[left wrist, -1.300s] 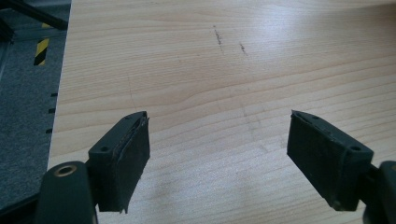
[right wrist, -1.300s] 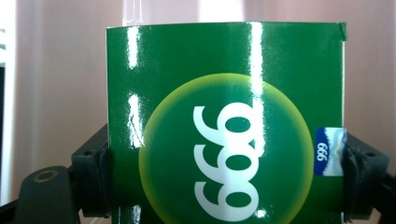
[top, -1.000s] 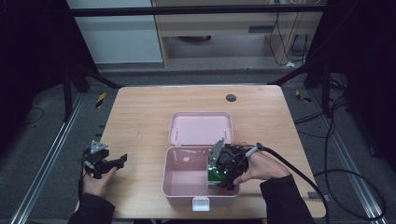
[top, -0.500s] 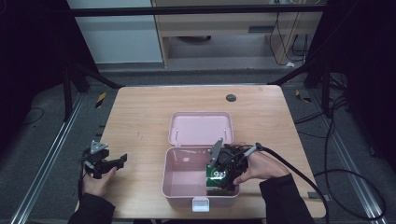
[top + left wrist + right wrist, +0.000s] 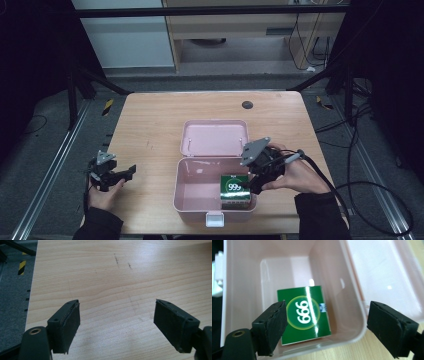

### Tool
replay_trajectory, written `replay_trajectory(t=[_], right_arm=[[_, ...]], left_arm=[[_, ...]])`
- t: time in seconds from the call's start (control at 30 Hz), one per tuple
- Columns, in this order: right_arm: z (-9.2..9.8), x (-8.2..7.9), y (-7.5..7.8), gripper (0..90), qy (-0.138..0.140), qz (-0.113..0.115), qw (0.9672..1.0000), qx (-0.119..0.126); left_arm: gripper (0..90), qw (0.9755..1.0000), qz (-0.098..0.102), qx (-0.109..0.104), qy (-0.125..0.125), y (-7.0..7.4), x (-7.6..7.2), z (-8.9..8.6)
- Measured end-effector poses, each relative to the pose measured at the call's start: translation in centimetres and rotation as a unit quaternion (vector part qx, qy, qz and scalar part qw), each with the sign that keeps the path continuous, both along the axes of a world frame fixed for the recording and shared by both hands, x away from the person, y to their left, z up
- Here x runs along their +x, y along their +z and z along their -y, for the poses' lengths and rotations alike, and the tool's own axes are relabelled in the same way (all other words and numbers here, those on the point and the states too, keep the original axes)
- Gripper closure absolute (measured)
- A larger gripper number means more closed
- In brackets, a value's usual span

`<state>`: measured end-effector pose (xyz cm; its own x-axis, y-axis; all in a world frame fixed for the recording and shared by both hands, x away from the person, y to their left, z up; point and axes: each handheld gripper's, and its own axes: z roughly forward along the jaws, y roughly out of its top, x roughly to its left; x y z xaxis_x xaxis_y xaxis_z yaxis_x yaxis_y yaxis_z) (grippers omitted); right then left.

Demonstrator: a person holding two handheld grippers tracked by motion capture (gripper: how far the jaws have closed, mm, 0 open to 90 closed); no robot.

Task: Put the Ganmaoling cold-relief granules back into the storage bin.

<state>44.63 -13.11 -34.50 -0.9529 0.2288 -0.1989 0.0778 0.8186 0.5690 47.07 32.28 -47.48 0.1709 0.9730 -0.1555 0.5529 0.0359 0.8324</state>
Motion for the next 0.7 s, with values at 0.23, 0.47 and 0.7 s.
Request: replay_trajectory(t=[0.23,0.47,0.7], right_arm=[[3.3,0.3,0.3,13.3,-0.081,0.033,0.9942,0.064],[7.9,0.3,-1.0,13.2,-0.194,0.070,0.9621,0.178],[10.2,0.2,-2.5,12.5,-0.271,0.092,0.9274,0.241]], left_arm=[[20.8,1.0000,0.000,-0.001,0.000,0.0,0.0,0.0],[21.4,1.0000,0.000,-0.001,0.000,0.0,0.0,0.1],[22.4,1.0000,0.001,-0.002,-0.001,-0.1,0.0,0.1]])
